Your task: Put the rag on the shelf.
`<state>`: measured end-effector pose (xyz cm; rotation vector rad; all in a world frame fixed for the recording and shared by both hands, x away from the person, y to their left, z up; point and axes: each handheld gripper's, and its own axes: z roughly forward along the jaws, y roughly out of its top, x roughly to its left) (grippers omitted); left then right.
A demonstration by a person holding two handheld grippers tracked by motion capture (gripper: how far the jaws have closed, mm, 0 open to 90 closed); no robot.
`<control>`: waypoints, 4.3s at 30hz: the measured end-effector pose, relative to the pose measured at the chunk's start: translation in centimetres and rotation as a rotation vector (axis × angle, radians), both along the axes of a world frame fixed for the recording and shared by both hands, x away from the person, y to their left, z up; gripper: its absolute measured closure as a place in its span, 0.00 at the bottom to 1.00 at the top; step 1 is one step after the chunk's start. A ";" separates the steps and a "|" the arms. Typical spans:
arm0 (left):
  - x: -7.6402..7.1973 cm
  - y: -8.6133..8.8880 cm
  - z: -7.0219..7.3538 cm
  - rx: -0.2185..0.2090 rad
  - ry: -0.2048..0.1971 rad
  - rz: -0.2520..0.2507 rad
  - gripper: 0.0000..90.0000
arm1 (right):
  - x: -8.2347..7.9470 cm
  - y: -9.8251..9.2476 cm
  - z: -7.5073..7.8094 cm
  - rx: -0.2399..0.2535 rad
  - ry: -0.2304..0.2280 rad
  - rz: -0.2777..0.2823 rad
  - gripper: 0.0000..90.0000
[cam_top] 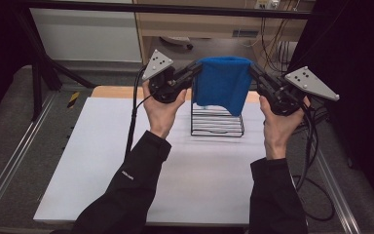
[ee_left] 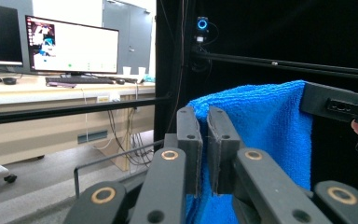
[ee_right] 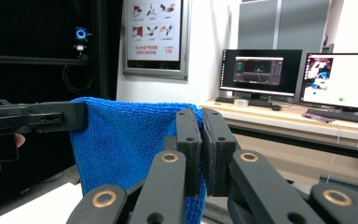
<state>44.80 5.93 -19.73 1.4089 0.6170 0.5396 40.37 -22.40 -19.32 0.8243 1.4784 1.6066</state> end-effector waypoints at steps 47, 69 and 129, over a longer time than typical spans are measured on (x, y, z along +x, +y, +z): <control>6.5 -1.8 3.0 0.041 -0.043 0.056 0.94 | 8.9 -1.5 3.6 -0.046 0.000 -0.026 0.97; 7.5 -0.4 0.3 0.124 -0.049 0.112 0.94 | 11.0 -0.8 0.8 -0.103 0.018 0.023 0.96; 4.5 -1.8 -2.1 0.315 0.099 -0.093 0.93 | 6.0 -3.8 -2.2 -0.180 0.207 0.092 0.96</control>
